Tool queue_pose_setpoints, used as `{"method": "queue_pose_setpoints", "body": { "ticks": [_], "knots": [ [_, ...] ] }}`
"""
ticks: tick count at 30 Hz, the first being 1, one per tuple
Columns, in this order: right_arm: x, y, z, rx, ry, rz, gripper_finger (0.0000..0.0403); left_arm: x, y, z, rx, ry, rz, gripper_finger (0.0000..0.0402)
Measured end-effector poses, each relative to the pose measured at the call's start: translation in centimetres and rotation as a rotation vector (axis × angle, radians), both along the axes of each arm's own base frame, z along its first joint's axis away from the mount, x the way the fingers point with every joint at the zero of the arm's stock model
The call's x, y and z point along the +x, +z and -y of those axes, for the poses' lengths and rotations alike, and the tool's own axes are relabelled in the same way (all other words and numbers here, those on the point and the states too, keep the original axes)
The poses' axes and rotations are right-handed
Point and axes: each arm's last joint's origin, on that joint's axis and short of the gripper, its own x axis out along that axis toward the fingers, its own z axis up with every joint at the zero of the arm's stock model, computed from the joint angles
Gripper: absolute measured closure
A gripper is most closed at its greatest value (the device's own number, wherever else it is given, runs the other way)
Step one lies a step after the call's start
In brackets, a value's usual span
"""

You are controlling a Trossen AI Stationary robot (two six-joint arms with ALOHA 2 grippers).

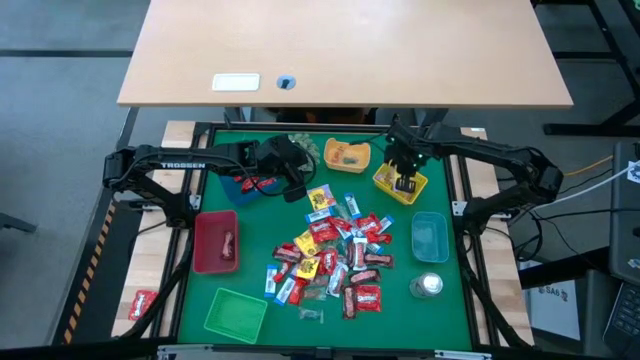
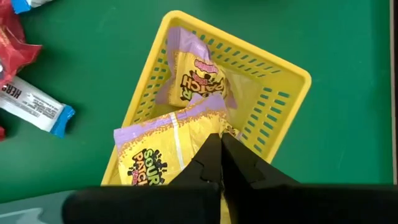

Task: Sort candy
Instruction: Put the yellow candy into the yellow bin, then put the red chocolate into the blue bin

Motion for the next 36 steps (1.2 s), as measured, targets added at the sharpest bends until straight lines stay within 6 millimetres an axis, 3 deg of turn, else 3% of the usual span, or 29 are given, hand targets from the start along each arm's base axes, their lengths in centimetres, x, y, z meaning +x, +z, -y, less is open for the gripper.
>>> {"method": "queue_pose_setpoints", "body": {
  "ticks": [7,15,20,36],
  "knots": [
    [0.0,0.0,0.0,-0.008,0.000,-0.005,0.0382,0.0,0.0,0.0,0.000,0.000,0.000,0.0260],
    [-0.1,0.0,0.1,-0.056,-0.012,-0.035,0.0274,0.0,0.0,0.0,0.000,0.000,0.000,0.0260],
    [-0.1,0.0,0.1,-0.066,-0.015,-0.043,0.0229,0.0,0.0,0.0,0.000,0.000,0.001,0.0260],
    [-0.1,0.0,0.1,-0.064,-0.015,-0.042,0.0210,2.9,-1.0,2.2,-0.057,-0.254,0.108,0.0241]
  ]
}}
